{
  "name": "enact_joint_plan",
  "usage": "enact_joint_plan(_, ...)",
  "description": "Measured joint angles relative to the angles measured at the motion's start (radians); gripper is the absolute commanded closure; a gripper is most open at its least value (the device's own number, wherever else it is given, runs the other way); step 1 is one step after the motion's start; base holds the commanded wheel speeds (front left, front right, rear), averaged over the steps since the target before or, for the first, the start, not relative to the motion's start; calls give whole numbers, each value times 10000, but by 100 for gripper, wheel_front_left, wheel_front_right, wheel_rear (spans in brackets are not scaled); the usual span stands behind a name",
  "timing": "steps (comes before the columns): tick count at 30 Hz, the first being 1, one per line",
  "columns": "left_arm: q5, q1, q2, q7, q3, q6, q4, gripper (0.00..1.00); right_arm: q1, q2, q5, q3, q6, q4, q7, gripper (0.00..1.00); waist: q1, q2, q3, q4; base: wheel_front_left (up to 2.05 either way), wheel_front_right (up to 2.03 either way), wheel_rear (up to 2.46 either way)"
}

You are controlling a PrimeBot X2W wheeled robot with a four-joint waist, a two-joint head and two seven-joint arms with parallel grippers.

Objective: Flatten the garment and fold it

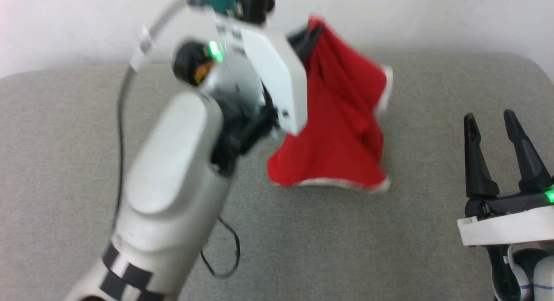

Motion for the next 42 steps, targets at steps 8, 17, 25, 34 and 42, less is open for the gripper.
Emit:
enact_joint_plan(8,-19,1866,-303,-1873,-1561,-61,1902,100,-150,2,203,309,0,203,-136,0,1,0,444,-452,0,0,0)
enact_joint_plan(17,-840,3212,-355,-3390,-3010,153,2589,0,-147,2,257,245,0,433,-238,0,2,0,781,-544,0,0,0)
enact_joint_plan(25,-742,2731,-192,-5766,-2293,757,1260,0,41,2,240,81,0,397,-190,0,1,-1,560,-68,0,0,0)
enact_joint_plan(34,-52,5318,2405,-8078,-435,1724,-2010,0,765,4,359,-174,0,437,-117,0,-1,-1,149,275,0,0,0)
enact_joint_plan(42,1375,8924,3175,-8426,499,2550,-3321,0,1441,2,357,-491,0,422,77,0,-1,-1,84,682,0,0,0)
